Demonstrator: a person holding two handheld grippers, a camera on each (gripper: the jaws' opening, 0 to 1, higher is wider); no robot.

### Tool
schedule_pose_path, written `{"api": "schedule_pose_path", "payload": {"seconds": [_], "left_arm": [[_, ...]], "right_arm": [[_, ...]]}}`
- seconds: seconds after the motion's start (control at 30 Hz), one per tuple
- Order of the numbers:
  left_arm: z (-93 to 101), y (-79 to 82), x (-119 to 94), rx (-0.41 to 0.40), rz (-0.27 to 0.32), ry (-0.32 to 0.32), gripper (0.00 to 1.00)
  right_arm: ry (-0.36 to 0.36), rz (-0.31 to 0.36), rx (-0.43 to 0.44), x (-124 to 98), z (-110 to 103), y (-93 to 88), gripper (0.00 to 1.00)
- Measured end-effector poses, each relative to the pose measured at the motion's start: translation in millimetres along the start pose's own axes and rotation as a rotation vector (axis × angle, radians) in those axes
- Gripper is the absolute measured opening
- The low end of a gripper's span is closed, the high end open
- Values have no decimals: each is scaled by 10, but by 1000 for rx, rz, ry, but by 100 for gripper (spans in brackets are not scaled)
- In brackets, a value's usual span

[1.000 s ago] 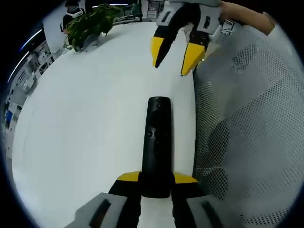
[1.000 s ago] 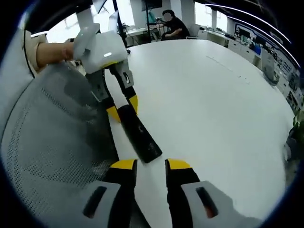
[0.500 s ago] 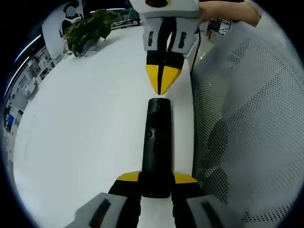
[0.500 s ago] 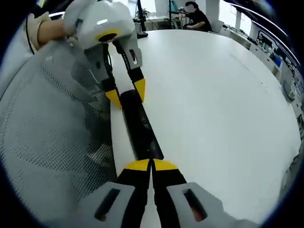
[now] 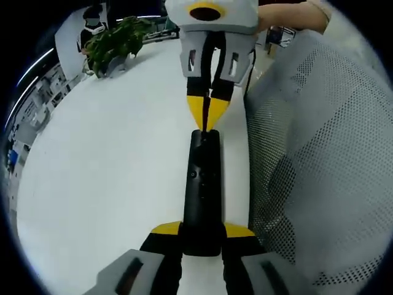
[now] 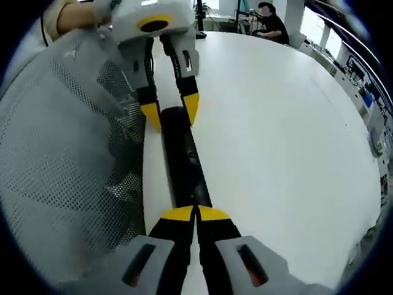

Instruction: Press the specified remote control buttons in sequence, fully releasing each button before pressing the next.

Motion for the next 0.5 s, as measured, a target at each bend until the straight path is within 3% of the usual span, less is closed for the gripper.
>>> {"api": "schedule_pose_path", "payload": {"seconds": [0.27, 0.5], "left_arm": [[-5, -11, -5, 11, 39, -11, 24], [-4, -10, -4, 25, 52, -12, 24]], "right_arm": [[-1, -44, -152, -2, -31, 33, 0], [17, -72, -184, -1, -30, 49, 0]]}}
Point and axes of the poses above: the point that each gripper's makers call its tool centre point, and the gripper's own axes: x roughly forward along the fingers, z roughly to its right, y roughly out of its top, the point moved 2 cm from there along -x, roughly backward along the fingers, and after that the axes turned 13 degrees about -y, right-handed, at the moved point
